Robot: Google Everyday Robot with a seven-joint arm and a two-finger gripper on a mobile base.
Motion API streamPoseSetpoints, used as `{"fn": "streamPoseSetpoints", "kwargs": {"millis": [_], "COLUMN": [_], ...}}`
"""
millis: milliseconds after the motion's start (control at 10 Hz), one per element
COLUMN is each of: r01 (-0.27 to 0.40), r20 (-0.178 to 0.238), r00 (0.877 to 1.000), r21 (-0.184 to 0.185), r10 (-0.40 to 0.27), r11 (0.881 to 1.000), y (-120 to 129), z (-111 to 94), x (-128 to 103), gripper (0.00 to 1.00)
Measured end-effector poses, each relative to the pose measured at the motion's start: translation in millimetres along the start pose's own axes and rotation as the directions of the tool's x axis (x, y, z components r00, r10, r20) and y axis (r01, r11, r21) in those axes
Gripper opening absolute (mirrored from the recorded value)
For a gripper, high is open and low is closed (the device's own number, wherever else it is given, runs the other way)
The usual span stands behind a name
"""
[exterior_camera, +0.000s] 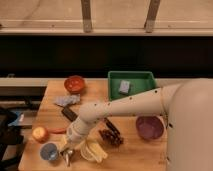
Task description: Place fork in metal cup
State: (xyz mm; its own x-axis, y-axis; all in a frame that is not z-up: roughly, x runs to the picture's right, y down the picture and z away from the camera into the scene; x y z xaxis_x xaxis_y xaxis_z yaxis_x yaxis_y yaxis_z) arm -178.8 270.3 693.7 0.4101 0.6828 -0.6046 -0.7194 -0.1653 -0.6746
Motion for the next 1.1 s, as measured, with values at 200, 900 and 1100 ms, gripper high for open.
{"fn": "streamPoseSetpoints", "kwargs": {"millis": [200,900,1100], "r01": [0.008,0.098,0.090], "r20": [0.014,0.127,0.143], "r00": [1.000,0.985,0.983], "r21": [0.012,0.137,0.146], "r10": [-0.008,-0.115,-0.111], "r11": [1.000,0.986,0.985], "y": [1.2,11.8,8.6], "z": [-5.5,-55.5,-59.7], "x": [-2.8,-50.7,-54.6], "gripper": [0.78,0.78,0.78]}}
